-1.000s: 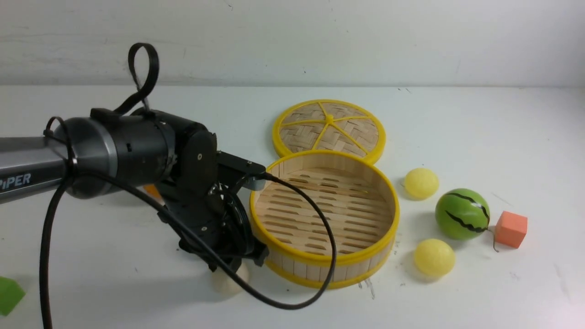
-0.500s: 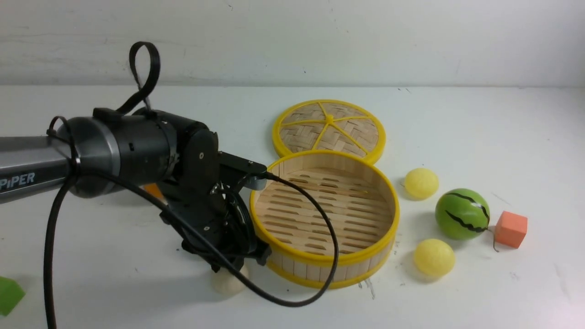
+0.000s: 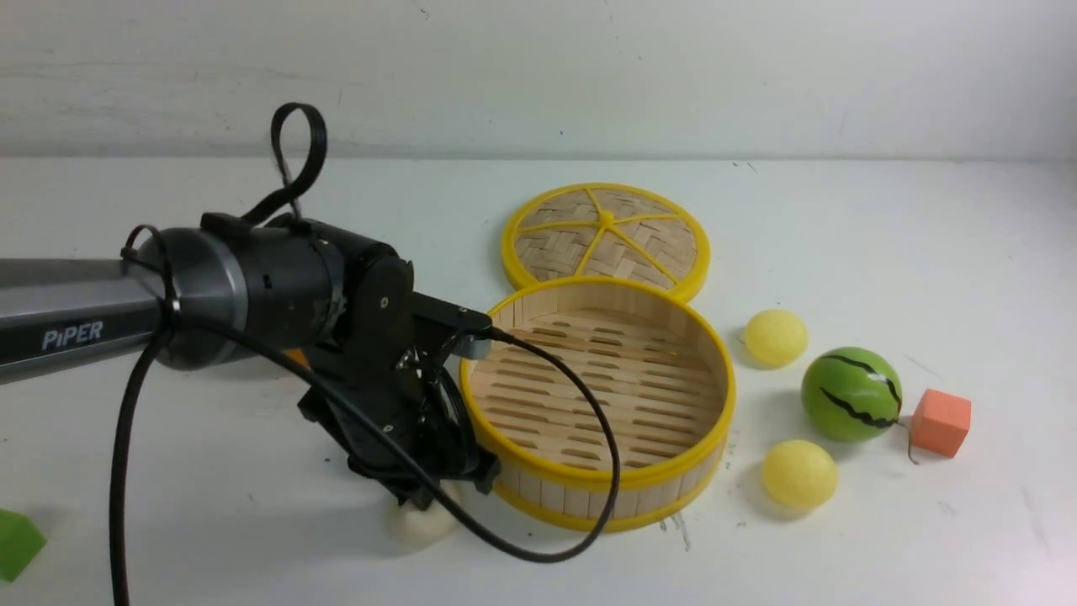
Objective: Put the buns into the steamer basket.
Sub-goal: Use the left arm to grab a steamed stuffed bun, then use the left arm to put the steamed stuffed bun into the steamer
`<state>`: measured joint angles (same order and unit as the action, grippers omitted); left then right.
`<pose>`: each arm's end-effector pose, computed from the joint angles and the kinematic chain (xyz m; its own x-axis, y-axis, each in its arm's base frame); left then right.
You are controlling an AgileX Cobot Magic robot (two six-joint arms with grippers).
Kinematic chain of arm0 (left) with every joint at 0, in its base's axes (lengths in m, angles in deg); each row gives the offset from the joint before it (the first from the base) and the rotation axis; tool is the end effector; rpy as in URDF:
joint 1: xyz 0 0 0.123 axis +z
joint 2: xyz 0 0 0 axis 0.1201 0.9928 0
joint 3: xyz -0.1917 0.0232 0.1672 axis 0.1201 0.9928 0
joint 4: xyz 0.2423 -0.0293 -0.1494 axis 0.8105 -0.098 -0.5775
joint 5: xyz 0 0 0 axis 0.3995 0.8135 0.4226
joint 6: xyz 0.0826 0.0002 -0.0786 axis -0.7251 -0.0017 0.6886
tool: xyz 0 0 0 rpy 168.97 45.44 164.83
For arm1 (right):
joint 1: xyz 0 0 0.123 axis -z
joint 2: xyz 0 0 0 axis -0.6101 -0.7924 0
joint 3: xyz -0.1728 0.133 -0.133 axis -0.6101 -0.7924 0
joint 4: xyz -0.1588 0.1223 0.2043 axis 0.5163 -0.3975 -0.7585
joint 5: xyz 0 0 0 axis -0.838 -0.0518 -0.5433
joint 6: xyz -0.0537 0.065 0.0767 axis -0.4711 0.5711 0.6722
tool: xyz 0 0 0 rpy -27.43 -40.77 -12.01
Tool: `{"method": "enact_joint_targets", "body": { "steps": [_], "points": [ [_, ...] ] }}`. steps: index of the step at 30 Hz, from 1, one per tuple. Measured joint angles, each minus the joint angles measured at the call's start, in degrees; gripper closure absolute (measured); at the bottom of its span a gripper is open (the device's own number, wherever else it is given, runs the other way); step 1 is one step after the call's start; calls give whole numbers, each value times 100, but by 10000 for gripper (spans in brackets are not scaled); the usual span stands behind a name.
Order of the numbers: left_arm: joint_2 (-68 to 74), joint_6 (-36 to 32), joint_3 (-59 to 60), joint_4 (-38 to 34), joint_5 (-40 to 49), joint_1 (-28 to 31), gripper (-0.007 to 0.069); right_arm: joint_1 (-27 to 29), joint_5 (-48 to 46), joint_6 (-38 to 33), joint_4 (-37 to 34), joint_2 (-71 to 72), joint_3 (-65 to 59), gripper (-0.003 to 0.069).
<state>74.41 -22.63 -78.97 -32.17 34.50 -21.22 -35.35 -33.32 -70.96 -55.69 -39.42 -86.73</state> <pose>0.3465 -0.1867 0.1142 -0.8764 0.4077 -0.2565 0.4278 0.9035 -0.0255 0.1389 -0.0060 0.1659 -0.2951 0.0748 -0.9525 0.0628 0.9963 0.0588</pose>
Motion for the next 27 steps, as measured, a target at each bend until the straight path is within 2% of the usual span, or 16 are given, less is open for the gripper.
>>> {"method": "enact_joint_targets", "body": {
  "steps": [7,12,17,23,27],
  "points": [
    [-694,4,-551,-77,855,-150,637,0,0,0,0,0,0,418],
    [-890,-235,-1205,-282,883,-454,637,0,0,0,0,0,0,418],
    [-240,-426,-1792,-529,775,-605,637,0,0,0,0,0,0,418],
    [675,-445,-2074,-399,428,-605,633,0,0,0,0,0,0,418],
    [964,-449,-2098,-394,330,-605,589,0,0,0,0,0,0,418]
  ]
}}
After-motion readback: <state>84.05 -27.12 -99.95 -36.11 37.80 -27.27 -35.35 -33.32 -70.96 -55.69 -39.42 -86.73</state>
